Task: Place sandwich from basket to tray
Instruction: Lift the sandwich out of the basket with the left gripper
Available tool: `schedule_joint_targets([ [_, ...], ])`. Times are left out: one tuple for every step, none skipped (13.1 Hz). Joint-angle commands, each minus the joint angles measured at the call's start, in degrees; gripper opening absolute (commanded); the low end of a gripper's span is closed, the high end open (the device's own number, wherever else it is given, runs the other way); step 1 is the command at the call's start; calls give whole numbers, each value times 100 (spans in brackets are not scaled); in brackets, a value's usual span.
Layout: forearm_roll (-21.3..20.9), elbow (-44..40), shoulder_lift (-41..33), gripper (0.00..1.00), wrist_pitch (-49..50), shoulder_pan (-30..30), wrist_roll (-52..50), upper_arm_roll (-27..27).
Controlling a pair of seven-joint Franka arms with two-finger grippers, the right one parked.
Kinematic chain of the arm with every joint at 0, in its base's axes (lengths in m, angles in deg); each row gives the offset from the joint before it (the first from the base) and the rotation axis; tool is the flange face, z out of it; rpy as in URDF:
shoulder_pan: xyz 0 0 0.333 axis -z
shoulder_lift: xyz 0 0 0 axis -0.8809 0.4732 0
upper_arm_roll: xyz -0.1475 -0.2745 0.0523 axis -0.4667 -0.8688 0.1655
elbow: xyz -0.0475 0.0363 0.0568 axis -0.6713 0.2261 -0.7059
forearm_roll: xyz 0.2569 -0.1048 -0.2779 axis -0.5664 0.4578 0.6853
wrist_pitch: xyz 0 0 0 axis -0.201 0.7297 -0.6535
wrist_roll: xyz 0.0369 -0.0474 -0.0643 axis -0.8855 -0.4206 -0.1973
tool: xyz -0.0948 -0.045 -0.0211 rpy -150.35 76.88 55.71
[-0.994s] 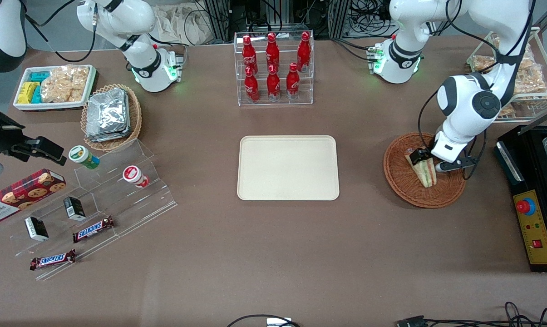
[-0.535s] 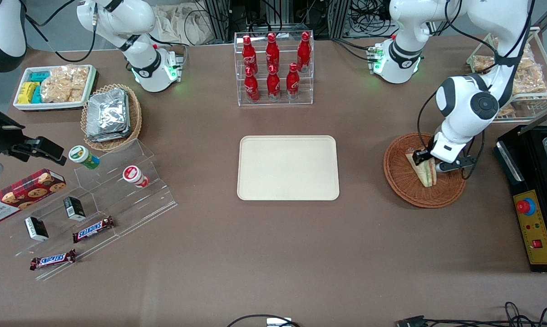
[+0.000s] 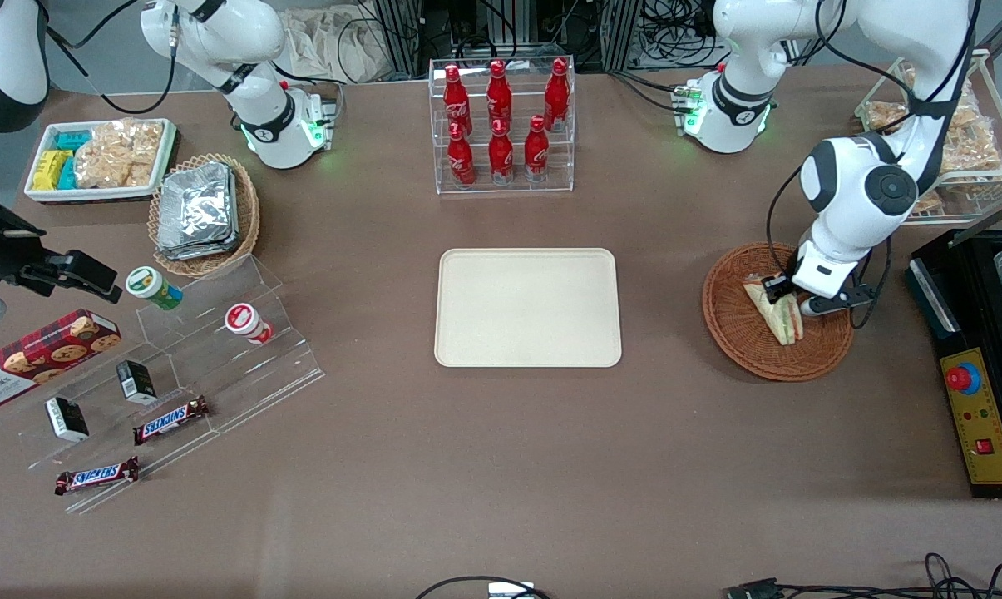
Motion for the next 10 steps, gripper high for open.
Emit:
schedule_joint_targets([
  [-70, -570, -483, 0, 1196, -7, -80, 8],
  [-105, -1087, -475, 0, 1933, -7, -115, 0],
  [-114, -1710, -457, 0, 2715, -7, -142, -9],
  [-123, -2377, -431, 0, 3524, -7, -142, -18],
  [-123, -2993, -413, 0, 4193, 2, -159, -18],
  [-123, -3521, -413, 0, 4713, 37, -212, -35],
  [-132, -3944, -413, 0, 5171, 72, -404, -53],
  [-132, -4322, -396, 0, 5515, 72, -571, -192],
  [-132, -4674, -387, 0, 5840, 72, -825, -385],
  [-123, -5052, -378, 0, 6122, 72, -1123, -509],
])
